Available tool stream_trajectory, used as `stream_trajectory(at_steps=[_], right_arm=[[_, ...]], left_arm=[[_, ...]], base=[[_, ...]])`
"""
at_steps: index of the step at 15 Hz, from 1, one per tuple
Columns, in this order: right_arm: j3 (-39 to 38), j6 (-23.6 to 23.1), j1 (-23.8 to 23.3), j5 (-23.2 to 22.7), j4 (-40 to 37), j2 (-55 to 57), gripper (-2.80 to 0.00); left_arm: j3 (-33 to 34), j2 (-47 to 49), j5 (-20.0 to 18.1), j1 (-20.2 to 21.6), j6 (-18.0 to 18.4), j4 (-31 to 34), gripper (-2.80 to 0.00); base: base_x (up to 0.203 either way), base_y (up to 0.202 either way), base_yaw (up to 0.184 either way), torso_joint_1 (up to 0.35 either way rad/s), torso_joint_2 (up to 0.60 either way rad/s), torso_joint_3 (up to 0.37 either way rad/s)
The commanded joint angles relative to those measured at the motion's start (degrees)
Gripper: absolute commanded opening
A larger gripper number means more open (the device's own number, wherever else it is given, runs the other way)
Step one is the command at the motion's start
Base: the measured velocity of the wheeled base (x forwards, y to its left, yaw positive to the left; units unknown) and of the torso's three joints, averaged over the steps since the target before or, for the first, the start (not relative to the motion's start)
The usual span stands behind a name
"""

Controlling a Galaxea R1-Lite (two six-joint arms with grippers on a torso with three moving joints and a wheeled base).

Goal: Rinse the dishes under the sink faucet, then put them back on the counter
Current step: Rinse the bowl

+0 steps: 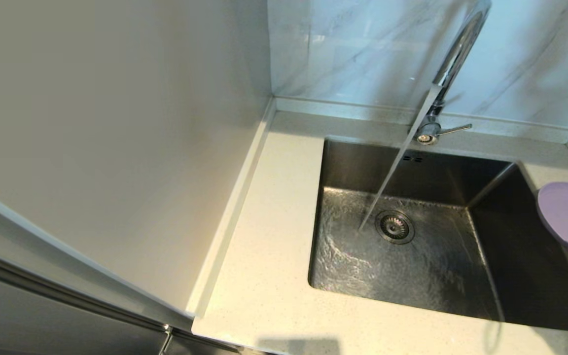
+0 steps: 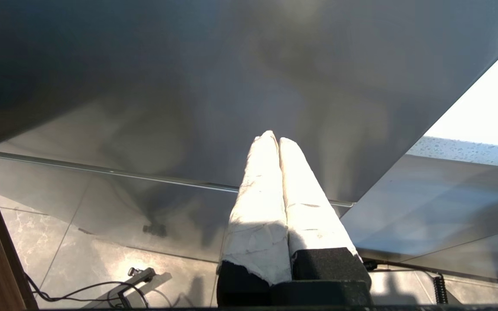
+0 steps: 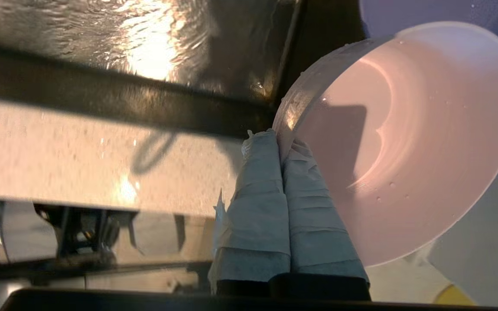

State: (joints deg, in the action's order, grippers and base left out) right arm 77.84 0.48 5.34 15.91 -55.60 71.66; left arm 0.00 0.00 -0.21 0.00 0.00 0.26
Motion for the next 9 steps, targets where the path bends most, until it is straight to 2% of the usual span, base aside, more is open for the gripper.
stream_trajectory(at_steps=[1, 2, 3, 4, 5, 6, 7, 8, 9], right_arm=[[9.59, -1.31, 6.86, -0.88, -11.9, 2.73, -2.8], [12.04, -0.16, 11.12, -5.31, -15.87, 3.24, -2.8], [13.91, 0.55, 14.92, -12.03, -18.79, 3.29, -2.8], [15.5, 0.95, 18.85, -16.18, -20.56, 3.3, -2.8], [16.71, 0.98, 22.72, -20.14, -21.27, 3.34, -2.8], [18.29, -0.68, 25.24, -26.14, -21.55, 3.37, -2.8], [19.65, -6.32, 26.08, -30.82, -21.78, 3.39, -2.8], [21.34, -13.96, 26.49, -34.97, -21.89, 3.75, -2.8], [24.37, -19.65, 27.51, -38.0, -21.98, 5.25, -2.8]], left_arm=[[0.0, 0.0, 0.01, 0.0, 0.0, 0.01, -2.8], [0.0, 0.0, 0.03, 0.0, 0.0, 0.01, -2.8], [0.0, 0.0, 0.03, 0.0, 0.0, 0.01, -2.8], [0.0, 0.0, 0.03, 0.0, 0.0, 0.01, -2.8], [0.0, 0.0, -0.06, 0.0, 0.0, 0.01, -2.8], [0.0, 0.0, 0.03, 0.0, 0.0, 0.01, -2.8], [0.0, 0.0, 0.03, 0.0, 0.0, 0.01, -2.8], [0.0, 0.0, 0.03, 0.0, 0.0, 0.01, -2.8], [0.0, 0.0, -0.05, 0.0, 0.0, 0.01, -2.8]], base=[[0.0, 0.0, 0.0, 0.0, 0.0, 0.0], [0.0, 0.0, 0.0, 0.0, 0.0, 0.0], [0.0, 0.0, 0.0, 0.0, 0.0, 0.0], [0.0, 0.0, 0.0, 0.0, 0.0, 0.0], [0.0, 0.0, 0.0, 0.0, 0.0, 0.0], [0.0, 0.0, 0.0, 0.0, 0.0, 0.0], [0.0, 0.0, 0.0, 0.0, 0.0, 0.0], [0.0, 0.0, 0.0, 0.0, 0.0, 0.0], [0.0, 0.0, 0.0, 0.0, 0.0, 0.0]])
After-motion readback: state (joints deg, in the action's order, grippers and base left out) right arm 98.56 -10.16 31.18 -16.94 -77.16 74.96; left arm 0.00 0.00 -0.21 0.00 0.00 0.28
